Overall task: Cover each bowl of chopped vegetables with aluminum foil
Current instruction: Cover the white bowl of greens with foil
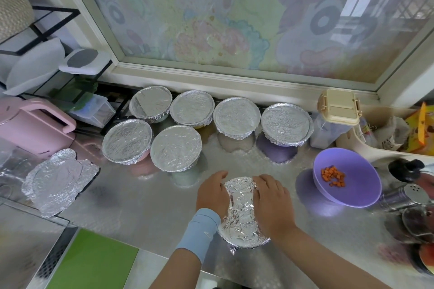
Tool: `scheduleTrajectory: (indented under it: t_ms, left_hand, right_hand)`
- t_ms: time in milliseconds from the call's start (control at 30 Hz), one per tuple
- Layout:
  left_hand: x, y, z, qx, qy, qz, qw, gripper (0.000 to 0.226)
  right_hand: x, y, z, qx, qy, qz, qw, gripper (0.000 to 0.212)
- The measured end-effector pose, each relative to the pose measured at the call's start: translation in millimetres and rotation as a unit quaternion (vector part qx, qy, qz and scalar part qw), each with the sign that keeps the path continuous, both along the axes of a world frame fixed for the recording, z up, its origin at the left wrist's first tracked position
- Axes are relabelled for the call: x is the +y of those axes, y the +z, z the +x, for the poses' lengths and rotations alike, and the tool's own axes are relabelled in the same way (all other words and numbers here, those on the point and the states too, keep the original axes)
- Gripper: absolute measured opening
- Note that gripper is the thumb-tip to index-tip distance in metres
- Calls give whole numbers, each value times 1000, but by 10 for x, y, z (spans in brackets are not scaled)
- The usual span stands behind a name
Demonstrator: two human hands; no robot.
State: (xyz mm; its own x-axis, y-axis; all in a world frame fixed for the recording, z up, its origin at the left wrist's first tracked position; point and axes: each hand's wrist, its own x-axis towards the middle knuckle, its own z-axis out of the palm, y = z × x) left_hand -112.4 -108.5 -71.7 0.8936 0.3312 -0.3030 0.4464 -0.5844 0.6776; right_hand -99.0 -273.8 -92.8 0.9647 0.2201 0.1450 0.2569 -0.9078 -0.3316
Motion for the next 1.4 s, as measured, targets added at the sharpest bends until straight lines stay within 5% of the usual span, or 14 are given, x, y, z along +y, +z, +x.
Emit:
scheduleTrajectory:
  t_ms: [167, 500, 667, 767, 867, 1067, 1267, 1400]
  left_hand:
    - [-74, -23, 44, -39, -127, 11, 991, 40]
    - [-129, -87, -7, -54, -63, 85, 993, 32]
    - [-157, -100, -21, -70, -165, 81, 980, 39]
    - [-148, -116, -38, -58, -158, 90, 982, 36]
    - [-138, -135, -22, -34, -145, 91, 985, 33]
    - [-179, -92, -43, -13, -87, 56, 994, 31]
    - [-110, -87, -9, -21, -90, 106, 990, 36]
    - [-82, -81, -37, -55, -143, 51, 987, 48]
  right_hand:
    - [107, -22, -95, 77, -25, 49, 995, 53]
    - [48, 28, 117, 105, 55, 62, 991, 41]
    - [17, 48, 139, 122, 60, 23, 990, 58]
    - [-13, 34, 11, 108, -3, 19, 994, 50]
    - [-43, 3, -37, 188, -32, 84, 978, 38]
    - [-73, 35, 67, 211, -20, 112, 971, 28]
    - [-33, 31, 245, 181, 91, 37, 979, 38]
    - [8, 22, 264, 94, 105, -26, 990, 51]
